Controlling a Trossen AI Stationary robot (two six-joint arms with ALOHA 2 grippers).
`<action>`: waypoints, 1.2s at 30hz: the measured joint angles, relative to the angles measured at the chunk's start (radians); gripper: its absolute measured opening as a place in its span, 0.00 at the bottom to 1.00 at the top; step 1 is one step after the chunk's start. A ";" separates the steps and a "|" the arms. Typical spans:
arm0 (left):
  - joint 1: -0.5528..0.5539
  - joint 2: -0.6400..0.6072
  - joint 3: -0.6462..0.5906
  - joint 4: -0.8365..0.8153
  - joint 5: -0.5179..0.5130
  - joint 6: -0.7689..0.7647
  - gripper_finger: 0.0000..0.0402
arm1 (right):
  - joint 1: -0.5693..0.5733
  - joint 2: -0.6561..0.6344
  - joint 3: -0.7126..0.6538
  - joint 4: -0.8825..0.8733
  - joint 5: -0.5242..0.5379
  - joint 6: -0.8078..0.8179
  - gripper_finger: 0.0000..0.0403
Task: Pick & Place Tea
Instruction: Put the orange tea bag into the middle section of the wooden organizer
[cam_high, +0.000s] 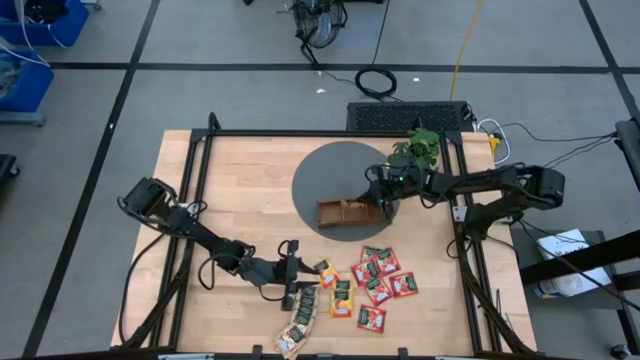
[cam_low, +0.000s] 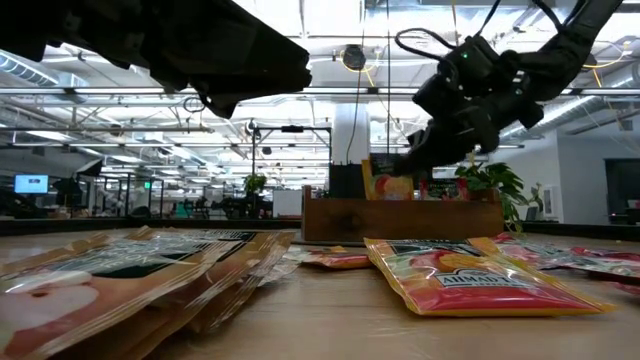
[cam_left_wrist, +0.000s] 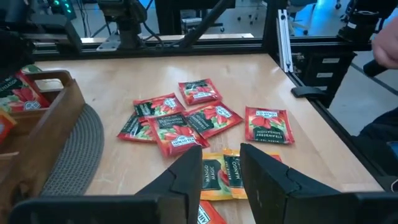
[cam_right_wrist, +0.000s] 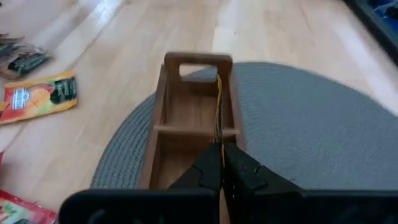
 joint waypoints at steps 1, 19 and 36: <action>0.000 0.000 0.000 0.000 0.000 -0.003 0.28 | -0.001 0.003 -0.011 0.009 0.002 0.000 0.00; 0.002 0.000 0.000 0.039 -0.009 -0.008 0.28 | -0.001 0.005 -0.068 0.107 0.052 0.063 0.00; 0.019 0.000 0.000 0.044 -0.013 -0.026 0.28 | -0.001 0.005 -0.068 0.115 0.095 0.136 0.04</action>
